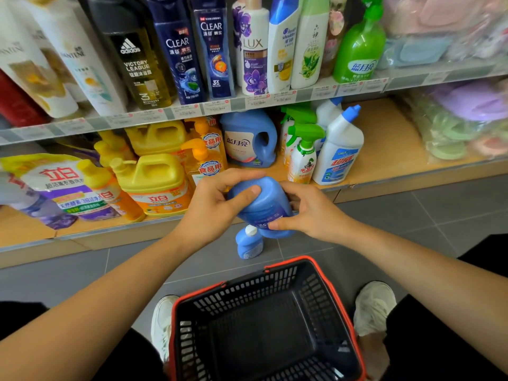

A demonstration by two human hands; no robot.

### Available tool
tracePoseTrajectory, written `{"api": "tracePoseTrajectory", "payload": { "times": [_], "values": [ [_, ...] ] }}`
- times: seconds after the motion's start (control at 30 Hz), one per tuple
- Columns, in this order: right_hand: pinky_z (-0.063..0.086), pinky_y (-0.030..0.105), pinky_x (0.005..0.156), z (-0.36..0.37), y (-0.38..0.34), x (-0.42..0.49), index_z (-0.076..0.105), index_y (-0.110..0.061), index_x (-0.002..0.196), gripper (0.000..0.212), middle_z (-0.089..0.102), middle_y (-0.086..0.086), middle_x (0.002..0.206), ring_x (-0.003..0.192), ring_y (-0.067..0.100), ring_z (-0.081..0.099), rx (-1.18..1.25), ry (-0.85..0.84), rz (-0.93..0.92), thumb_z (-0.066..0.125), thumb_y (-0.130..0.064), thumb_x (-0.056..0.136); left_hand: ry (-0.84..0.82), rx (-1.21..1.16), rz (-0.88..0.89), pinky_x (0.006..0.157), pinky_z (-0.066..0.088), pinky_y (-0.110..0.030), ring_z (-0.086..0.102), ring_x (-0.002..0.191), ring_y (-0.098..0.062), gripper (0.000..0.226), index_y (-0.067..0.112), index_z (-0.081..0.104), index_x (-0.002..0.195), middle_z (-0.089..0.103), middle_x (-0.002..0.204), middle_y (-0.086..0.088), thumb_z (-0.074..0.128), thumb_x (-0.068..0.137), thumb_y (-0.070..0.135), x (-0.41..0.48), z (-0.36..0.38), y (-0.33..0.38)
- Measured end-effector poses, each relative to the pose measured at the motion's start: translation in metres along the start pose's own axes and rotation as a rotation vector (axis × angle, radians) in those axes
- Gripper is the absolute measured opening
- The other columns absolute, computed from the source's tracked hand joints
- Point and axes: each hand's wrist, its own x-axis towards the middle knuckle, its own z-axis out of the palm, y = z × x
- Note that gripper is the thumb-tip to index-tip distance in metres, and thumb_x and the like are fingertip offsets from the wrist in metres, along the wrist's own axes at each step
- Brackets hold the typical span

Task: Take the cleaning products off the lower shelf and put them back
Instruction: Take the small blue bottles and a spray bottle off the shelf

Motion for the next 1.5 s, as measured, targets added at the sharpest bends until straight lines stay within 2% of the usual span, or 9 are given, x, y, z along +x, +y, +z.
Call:
{"api": "tracePoseTrajectory", "payload": {
  "times": [0.23,0.53,0.63,0.77,0.9,1.03,1.17,1.3,1.5],
  "values": [
    [0.053,0.054,0.094,-0.001,0.003,0.003,0.057,-0.009,0.129,0.056,0.071,0.009,0.116,0.109,0.028,0.068,0.067,0.048,0.016,0.082,-0.004,0.079,-0.011,0.011,0.027,0.107,0.049,-0.03,0.049,0.137,-0.004,0.034,0.018,0.07,0.125,0.056,0.145,0.003,0.07,0.092,0.017,-0.005,-0.002,-0.004],
    [0.059,0.033,0.089,-0.007,0.0,0.004,0.059,-0.02,0.124,0.05,0.072,-0.003,0.118,0.109,0.014,0.069,0.184,0.124,0.04,0.083,-0.013,0.08,0.135,-0.066,-0.072,0.081,0.061,-0.029,0.071,0.093,-0.009,0.055,0.027,0.052,0.141,0.068,0.122,0.016,0.072,0.092,0.011,-0.005,0.003,-0.018],
    [0.059,0.032,0.088,-0.007,-0.001,0.002,0.06,-0.028,0.119,0.047,0.072,-0.005,0.116,0.108,0.014,0.069,0.209,0.143,0.037,0.083,-0.016,0.08,0.062,-0.068,-0.161,0.083,0.059,-0.026,0.071,0.095,-0.009,0.067,0.024,0.045,0.148,0.073,0.118,0.007,0.075,0.089,0.013,-0.006,0.009,-0.029],
    [0.057,0.027,0.082,-0.006,-0.006,0.002,0.061,-0.02,0.116,0.041,0.074,0.0,0.112,0.106,0.017,0.07,0.328,0.188,0.038,0.081,-0.01,0.082,-0.191,0.009,-0.26,0.095,0.053,-0.029,0.067,0.107,-0.005,0.048,0.018,0.063,0.13,0.073,0.116,0.008,0.08,0.085,0.021,-0.014,0.016,-0.046],
    [0.059,0.033,0.081,-0.004,-0.01,0.001,0.061,-0.018,0.114,0.041,0.074,0.002,0.111,0.105,0.021,0.071,0.448,0.224,0.026,0.08,-0.012,0.078,-0.218,-0.183,-0.363,0.099,0.054,-0.038,0.069,0.112,-0.02,0.055,0.012,0.059,0.127,0.073,0.119,-0.002,0.084,0.08,0.025,-0.02,0.025,-0.055],
    [0.058,0.047,0.089,-0.007,-0.014,0.004,0.048,-0.02,0.135,0.068,0.065,0.008,0.126,0.115,0.027,0.065,0.46,0.256,0.013,0.08,-0.009,0.077,-0.165,-0.367,-0.42,0.085,0.058,-0.028,0.073,0.101,-0.021,0.048,0.008,0.059,0.116,0.076,0.111,-0.006,0.084,0.077,0.021,-0.019,0.023,-0.053],
    [0.06,0.039,0.086,-0.023,-0.015,0.009,0.041,-0.047,0.139,0.091,0.064,-0.004,0.125,0.108,0.02,0.069,0.379,0.336,-0.021,0.085,-0.006,0.071,-0.026,-0.44,-0.44,0.07,0.056,-0.023,0.071,0.089,-0.017,0.047,0.01,0.06,0.109,0.074,0.108,-0.007,0.088,0.072,0.016,-0.019,0.018,-0.05],
    [0.059,0.044,0.088,-0.029,0.001,0.011,0.056,-0.022,0.133,0.068,0.067,0.005,0.118,0.108,0.023,0.068,0.162,0.359,0.16,0.087,-0.01,0.074,0.129,-0.329,-0.39,0.065,0.054,-0.025,0.064,0.085,-0.014,0.045,0.015,0.064,0.106,0.067,0.103,-0.001,0.089,0.068,0.012,-0.013,0.005,-0.051],
    [0.061,0.032,0.081,-0.032,0.025,0.015,0.074,-0.018,0.108,0.033,0.077,-0.001,0.099,0.099,0.016,0.072,-0.001,0.16,0.377,0.085,-0.016,0.077,0.211,-0.101,-0.301,0.076,0.055,-0.022,0.067,0.093,-0.005,0.041,0.019,0.072,0.108,0.073,0.1,0.008,0.091,0.072,0.015,-0.008,-0.006,-0.054]
  ]
}}
